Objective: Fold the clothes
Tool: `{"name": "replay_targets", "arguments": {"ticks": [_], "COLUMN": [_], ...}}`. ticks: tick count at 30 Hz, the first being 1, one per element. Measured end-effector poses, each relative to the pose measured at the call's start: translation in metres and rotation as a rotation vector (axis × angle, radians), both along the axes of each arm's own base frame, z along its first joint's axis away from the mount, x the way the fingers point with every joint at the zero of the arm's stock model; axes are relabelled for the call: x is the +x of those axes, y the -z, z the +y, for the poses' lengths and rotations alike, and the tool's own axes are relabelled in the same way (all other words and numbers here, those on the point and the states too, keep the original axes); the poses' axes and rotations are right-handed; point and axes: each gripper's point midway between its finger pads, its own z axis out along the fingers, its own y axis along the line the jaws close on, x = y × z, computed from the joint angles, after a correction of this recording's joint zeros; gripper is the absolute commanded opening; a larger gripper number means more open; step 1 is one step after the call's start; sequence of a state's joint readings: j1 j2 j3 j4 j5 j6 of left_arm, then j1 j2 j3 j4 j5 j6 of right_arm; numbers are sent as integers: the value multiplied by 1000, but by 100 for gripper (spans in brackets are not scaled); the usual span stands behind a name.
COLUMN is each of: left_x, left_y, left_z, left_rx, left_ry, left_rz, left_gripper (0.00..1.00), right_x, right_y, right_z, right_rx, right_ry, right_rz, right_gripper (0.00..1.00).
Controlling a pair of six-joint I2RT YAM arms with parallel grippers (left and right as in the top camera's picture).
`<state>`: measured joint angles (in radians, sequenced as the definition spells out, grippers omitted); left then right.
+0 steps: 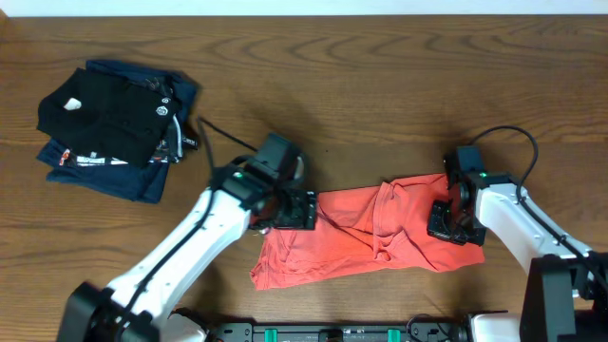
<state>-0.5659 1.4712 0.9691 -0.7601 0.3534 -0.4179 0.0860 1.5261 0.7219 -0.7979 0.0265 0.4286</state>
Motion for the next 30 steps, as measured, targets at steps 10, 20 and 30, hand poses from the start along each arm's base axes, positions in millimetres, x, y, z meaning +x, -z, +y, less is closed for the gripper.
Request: {"name": "replay_targets", "arguments": {"ticks": [10, 20, 30], "left_x": [7, 83, 55], "left_y": [61, 59, 20], "left_z": [-12, 12, 40], "left_rx": [49, 20, -23], "left_ry": [19, -138, -198], "left_rz": [91, -116, 3], "left_gripper": [80, 79, 98], "right_x": [75, 111, 103], "right_y": [-4, -10, -8], "right_z": [8, 12, 17], "right_rx": [38, 66, 85], "right_ry": [12, 38, 0], "right_rz": [-324, -479, -437], "right_gripper": [12, 15, 32]}}
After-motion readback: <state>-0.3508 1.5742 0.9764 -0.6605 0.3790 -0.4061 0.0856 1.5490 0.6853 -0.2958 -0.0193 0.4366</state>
